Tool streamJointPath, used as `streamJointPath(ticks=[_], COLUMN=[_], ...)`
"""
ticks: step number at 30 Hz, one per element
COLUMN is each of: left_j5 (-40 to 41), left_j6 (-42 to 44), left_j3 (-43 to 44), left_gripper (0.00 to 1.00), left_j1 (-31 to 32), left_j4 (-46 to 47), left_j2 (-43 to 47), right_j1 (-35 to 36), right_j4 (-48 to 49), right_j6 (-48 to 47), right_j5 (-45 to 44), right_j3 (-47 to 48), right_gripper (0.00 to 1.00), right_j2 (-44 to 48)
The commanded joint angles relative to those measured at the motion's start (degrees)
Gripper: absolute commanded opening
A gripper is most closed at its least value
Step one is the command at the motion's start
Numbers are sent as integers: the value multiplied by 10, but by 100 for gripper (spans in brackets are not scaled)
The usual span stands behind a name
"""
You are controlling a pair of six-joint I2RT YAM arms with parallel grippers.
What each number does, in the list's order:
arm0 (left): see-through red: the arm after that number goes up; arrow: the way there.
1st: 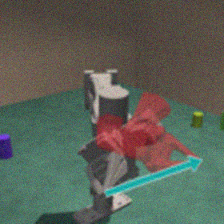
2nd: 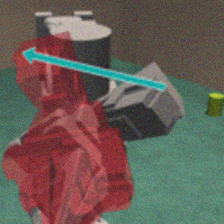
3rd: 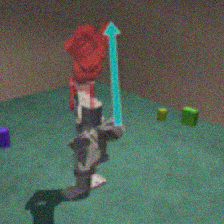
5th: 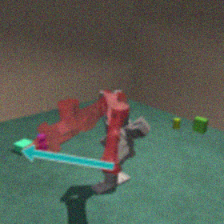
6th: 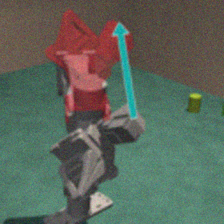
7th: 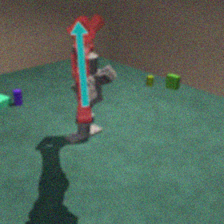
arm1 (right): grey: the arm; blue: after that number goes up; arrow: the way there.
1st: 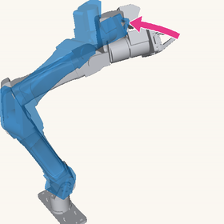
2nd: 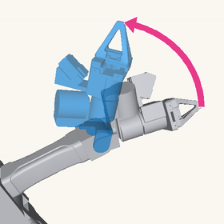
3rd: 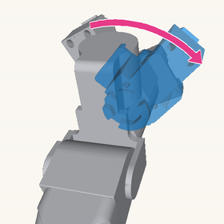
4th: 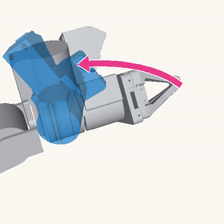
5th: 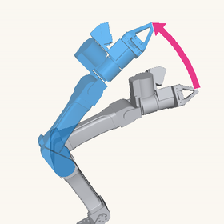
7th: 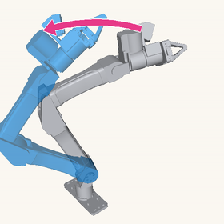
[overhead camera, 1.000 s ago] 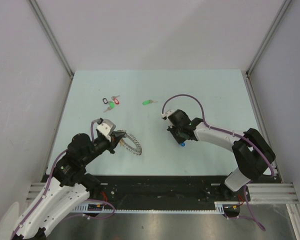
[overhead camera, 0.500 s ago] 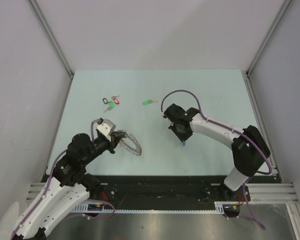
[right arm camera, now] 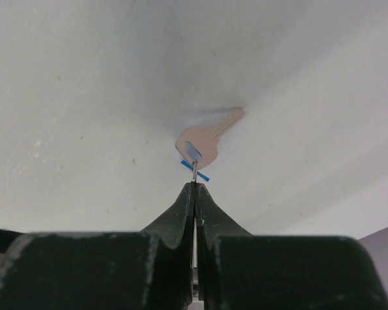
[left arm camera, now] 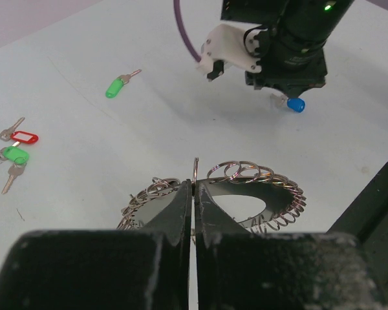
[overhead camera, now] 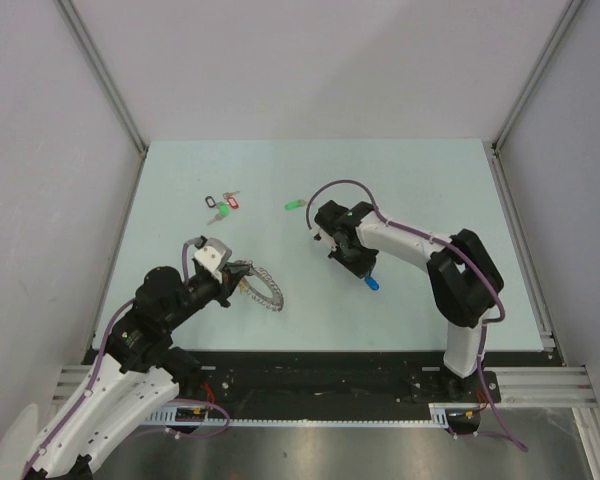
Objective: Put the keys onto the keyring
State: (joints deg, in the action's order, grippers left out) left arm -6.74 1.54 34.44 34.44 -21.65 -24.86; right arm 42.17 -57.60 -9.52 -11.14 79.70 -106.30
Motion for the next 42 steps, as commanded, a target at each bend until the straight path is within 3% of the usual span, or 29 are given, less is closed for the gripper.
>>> streamJointPath(ticks=[1,7,11,18,28,42], left_j5=[-8,-8,-8,-8,-10,-7], left_j6=[7,7,7,7,7,7], left_j3=[5,5,5,5,6,8], left_gripper=[0,1,0,1,0,1], left_j1=[-2,-2,-2,-2,-2,-2], left_j4=[28,27,27,27,26,23], left_j2=[2,2,1,2,-2,-11], right_j1=[5,12,15,11,6,13], right_j4=[5,1,24,108,342,446], right_j6=[-52,-75,-80,-43,-55,-134], right_j5=[12,20,15,14,33,66], right_j3=[66,143,166,94,-179,-223], right_gripper=[0,6,18,30,31,25], right_j2=[-69,-123,-141,-64,136,102])
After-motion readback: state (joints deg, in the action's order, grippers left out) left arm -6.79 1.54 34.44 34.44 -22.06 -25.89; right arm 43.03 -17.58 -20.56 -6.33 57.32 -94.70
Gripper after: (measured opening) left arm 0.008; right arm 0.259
